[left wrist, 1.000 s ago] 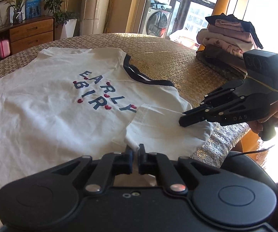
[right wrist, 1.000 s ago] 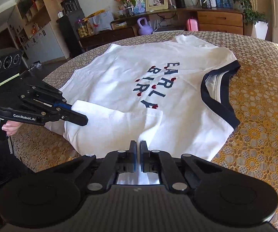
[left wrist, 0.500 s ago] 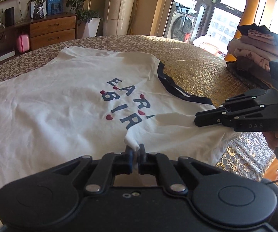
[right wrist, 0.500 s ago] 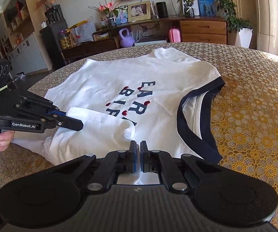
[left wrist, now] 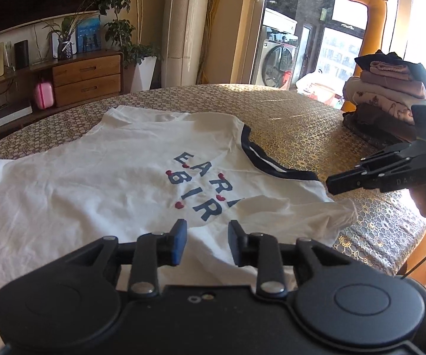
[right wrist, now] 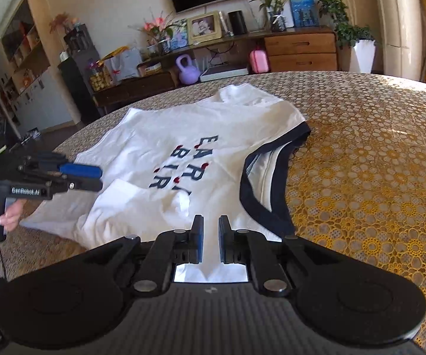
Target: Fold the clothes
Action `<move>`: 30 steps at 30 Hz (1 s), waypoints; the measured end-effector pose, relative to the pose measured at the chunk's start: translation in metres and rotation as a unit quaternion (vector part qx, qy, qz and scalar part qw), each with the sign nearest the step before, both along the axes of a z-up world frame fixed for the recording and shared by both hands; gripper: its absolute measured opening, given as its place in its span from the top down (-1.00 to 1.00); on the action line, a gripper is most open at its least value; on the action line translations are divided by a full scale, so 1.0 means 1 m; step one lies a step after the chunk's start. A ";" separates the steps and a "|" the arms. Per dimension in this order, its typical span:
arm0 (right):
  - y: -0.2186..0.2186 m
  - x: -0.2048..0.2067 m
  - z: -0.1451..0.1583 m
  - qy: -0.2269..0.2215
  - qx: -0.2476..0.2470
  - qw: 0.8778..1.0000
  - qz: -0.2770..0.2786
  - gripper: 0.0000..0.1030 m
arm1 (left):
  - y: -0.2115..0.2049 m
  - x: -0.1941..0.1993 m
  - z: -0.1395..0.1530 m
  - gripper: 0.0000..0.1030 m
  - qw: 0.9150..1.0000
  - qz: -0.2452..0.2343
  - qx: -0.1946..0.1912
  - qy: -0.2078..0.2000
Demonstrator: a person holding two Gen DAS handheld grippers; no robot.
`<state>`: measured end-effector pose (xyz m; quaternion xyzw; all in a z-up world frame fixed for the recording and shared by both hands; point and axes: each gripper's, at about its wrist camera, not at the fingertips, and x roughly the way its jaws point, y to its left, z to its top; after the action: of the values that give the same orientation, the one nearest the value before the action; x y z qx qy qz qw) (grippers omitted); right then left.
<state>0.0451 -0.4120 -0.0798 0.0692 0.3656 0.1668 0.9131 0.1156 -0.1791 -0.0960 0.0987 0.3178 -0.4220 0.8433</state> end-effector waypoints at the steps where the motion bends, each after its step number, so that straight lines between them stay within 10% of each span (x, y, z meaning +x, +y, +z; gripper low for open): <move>1: -0.003 -0.003 0.001 0.000 0.001 1.000 0.001 0.83 | -0.006 -0.002 0.003 -1.00 1.000 -0.011 0.002 0.000; 6: -0.017 -0.016 0.008 0.002 0.006 1.000 0.009 0.81 | -0.045 -0.005 -0.001 -1.00 0.998 -0.055 0.029 -0.008; 12: -0.036 -0.029 0.007 -0.019 0.027 0.999 0.042 -0.25 | -0.079 -0.003 -0.014 -1.00 0.995 -0.092 0.047 0.000; 30: -0.027 0.016 -0.014 0.037 0.082 0.963 0.254 -0.26 | -0.120 0.016 -0.043 -1.00 0.992 -0.086 0.090 0.000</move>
<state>0.0609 -0.4388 -0.0942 0.0546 0.3898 0.4196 0.8179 0.1315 -0.2990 -0.1391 0.2010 0.3444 -0.4625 0.7919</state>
